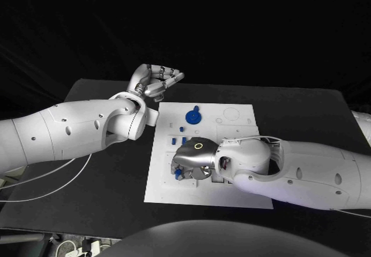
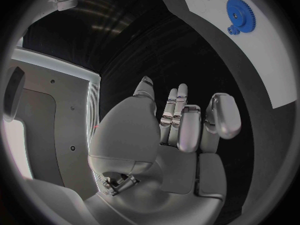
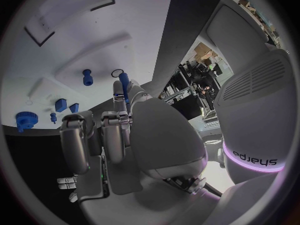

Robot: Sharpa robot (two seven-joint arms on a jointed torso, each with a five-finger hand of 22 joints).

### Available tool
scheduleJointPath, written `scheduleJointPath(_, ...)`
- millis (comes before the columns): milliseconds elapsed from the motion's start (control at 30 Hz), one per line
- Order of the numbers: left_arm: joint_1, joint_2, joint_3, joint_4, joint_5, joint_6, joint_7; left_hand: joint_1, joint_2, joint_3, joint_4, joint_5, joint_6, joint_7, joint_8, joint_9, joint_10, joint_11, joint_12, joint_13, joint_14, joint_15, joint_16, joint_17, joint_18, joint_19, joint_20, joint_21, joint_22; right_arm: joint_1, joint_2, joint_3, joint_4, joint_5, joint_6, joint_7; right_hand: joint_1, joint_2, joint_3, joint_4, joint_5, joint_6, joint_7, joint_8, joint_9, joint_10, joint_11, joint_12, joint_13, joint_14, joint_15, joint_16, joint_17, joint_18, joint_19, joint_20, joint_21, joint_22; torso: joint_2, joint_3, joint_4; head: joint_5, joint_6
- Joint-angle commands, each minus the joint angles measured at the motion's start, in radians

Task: Assemble the parts on the task board

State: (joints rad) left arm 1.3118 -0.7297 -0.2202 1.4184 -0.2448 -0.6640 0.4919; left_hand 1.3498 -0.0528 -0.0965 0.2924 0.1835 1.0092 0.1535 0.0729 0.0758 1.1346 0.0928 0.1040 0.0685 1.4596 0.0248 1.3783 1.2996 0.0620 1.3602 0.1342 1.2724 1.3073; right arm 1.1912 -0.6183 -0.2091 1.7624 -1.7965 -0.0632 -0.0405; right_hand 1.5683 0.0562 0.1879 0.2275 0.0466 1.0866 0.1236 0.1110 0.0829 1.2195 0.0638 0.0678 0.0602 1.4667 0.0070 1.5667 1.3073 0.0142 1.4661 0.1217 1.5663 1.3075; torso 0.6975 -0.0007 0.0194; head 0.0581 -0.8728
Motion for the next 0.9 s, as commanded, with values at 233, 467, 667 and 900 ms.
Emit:
scheduleJointPath(233,-0.001,0.001,0.001,0.002,-0.005,0.015,0.012,0.006,0.013,0.002,-0.001,0.009,-0.009,-0.001,-0.004,-0.002,-0.003,0.002,-0.007,-0.001,-0.004,0.0,-0.001,0.0,0.01,-0.001,-0.003,-0.007,0.145,-0.005,0.004,0.0,-0.007,-0.02,0.044,-0.009,0.001,0.009,0.006,0.001,0.003,0.019,-0.011,0.007,0.005,-0.005,0.005,-0.007,0.0,0.104,-0.002,0.004,0.264,-0.014,0.105,-0.004,0.004,0.263,0.0,0.0004,0.0004,-0.002,0.0)
scheduleJointPath(467,-0.001,0.0,0.001,0.002,-0.005,0.016,0.012,0.006,0.013,0.002,-0.001,0.009,-0.009,-0.001,-0.004,-0.002,-0.003,0.002,-0.007,-0.001,-0.004,0.0,-0.001,0.0,0.01,-0.001,-0.003,-0.007,0.145,-0.007,0.002,0.0,-0.007,-0.024,0.044,-0.014,0.001,0.01,0.007,0.001,0.003,0.019,-0.011,0.007,0.005,-0.005,0.005,-0.007,0.0,0.104,-0.003,0.004,0.264,-0.014,0.105,-0.005,0.004,0.263,0.0,0.0005,-0.0012,-0.004,0.0)
scheduleJointPath(667,-0.001,-0.002,0.001,0.003,-0.005,0.016,0.012,0.006,0.013,0.002,-0.001,0.009,-0.009,-0.001,-0.004,-0.002,-0.003,0.002,-0.007,-0.001,-0.004,0.0,-0.001,0.0,0.01,-0.001,-0.003,-0.007,0.145,-0.008,-0.007,0.0,-0.006,-0.028,0.009,-0.013,0.001,0.01,0.007,0.002,0.003,0.019,-0.011,0.007,0.006,-0.005,0.004,-0.007,0.0,0.104,-0.003,0.004,0.264,-0.014,0.105,-0.005,0.004,0.263,0.001,0.0005,-0.0001,-0.005,0.0)
scheduleJointPath(900,-0.001,-0.004,0.001,0.004,-0.005,0.016,0.012,0.006,0.013,0.002,-0.001,0.009,-0.009,-0.001,-0.004,-0.002,-0.003,0.002,-0.007,-0.001,-0.004,0.0,-0.001,0.0,0.01,-0.001,-0.003,-0.007,0.145,-0.008,-0.013,0.0,-0.007,-0.029,-0.003,-0.012,0.001,0.01,0.007,0.002,0.003,0.019,-0.011,0.007,0.006,-0.005,0.004,-0.006,0.0,0.104,-0.004,0.004,0.264,-0.014,0.105,-0.005,0.004,0.263,0.0,0.0,0.0,-0.004,0.0)
